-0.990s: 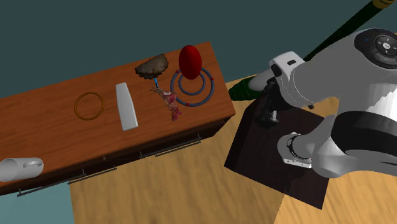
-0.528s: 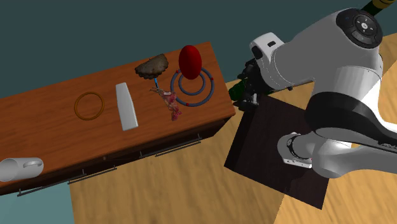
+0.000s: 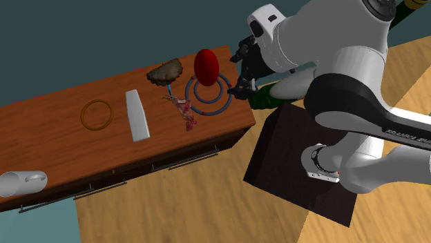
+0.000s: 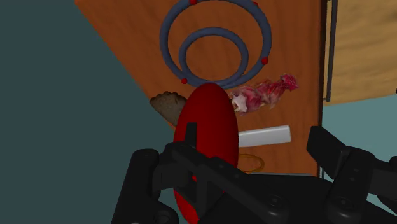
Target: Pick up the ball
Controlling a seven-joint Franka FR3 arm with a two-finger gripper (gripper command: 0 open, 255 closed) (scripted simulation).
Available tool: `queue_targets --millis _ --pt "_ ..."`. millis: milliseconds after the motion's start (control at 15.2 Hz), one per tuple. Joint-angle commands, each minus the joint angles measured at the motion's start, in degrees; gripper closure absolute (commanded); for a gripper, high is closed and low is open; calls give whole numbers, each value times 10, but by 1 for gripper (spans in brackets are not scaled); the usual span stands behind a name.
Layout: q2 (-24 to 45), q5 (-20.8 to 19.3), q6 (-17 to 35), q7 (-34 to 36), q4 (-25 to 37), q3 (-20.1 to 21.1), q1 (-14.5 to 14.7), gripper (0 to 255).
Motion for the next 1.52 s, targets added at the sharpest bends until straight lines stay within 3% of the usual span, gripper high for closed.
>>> queue_targets --millis 0,396,990,1056,1452 --pt "30 7 29 -28 27 -10 6 0" --pt "110 38 80 -101 122 -32 26 0" --pt "98 43 138 -111 52 -31 27 0" --pt "98 43 138 -111 52 -31 27 255" --pt "97 43 139 -111 51 -31 27 255"
